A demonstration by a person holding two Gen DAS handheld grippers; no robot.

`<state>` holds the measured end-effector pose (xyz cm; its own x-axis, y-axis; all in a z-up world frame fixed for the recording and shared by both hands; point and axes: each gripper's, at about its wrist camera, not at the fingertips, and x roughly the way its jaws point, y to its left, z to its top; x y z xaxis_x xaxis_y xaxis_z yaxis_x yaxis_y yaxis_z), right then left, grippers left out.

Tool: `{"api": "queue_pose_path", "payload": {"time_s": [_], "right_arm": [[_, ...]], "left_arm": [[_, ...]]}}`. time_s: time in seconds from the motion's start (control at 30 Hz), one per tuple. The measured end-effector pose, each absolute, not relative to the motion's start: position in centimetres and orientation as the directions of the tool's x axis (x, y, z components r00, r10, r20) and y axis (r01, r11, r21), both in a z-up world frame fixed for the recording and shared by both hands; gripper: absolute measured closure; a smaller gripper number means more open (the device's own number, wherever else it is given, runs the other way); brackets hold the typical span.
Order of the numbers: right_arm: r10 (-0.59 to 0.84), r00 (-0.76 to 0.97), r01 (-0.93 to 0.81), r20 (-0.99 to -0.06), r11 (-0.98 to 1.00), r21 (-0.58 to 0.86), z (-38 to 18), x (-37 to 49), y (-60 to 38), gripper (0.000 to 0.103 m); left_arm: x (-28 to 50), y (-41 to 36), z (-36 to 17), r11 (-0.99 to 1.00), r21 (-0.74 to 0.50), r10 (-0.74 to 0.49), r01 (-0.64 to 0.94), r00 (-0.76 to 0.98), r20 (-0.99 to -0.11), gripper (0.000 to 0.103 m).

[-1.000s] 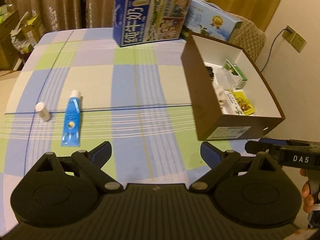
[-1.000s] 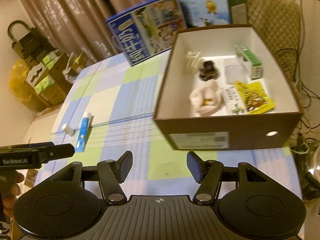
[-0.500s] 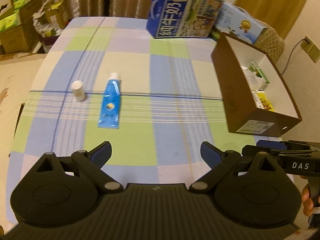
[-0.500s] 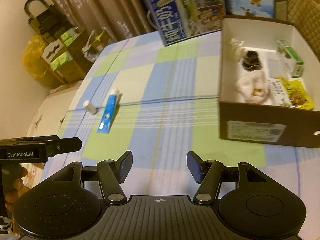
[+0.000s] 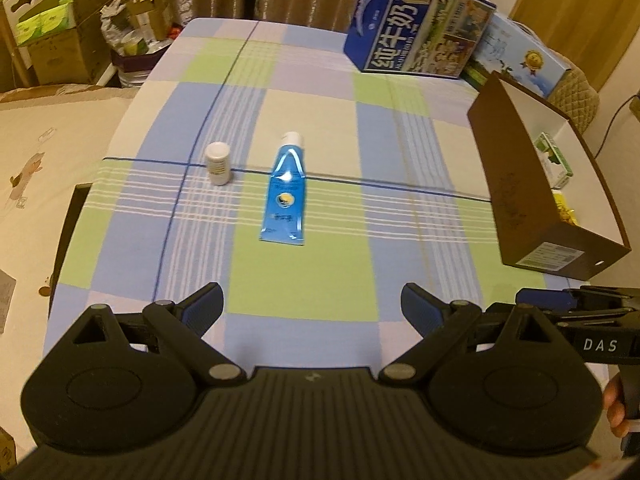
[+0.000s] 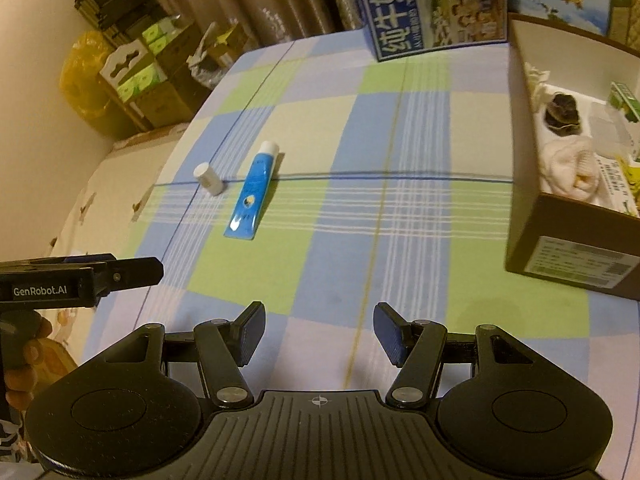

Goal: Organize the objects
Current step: 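Withdraw both open grippers from the box toward the blue tube and pill bottle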

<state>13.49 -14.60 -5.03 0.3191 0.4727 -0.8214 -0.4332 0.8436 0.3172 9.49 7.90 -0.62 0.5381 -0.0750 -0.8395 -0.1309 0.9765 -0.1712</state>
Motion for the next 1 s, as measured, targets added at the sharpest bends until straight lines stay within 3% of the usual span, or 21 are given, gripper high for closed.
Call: {"api": "queue_pose_path", "payload": {"time_s": [1.0], "right_arm": [[0.445, 0.281, -0.519, -0.850, 0.816, 0.255, -10.3, 19.2, -1.2, 0.046]], "left_arm": [[13.3, 18.4, -5.1, 0.955, -0.115, 0.032, -0.274, 0.481, -0.876, 0.009]]}}
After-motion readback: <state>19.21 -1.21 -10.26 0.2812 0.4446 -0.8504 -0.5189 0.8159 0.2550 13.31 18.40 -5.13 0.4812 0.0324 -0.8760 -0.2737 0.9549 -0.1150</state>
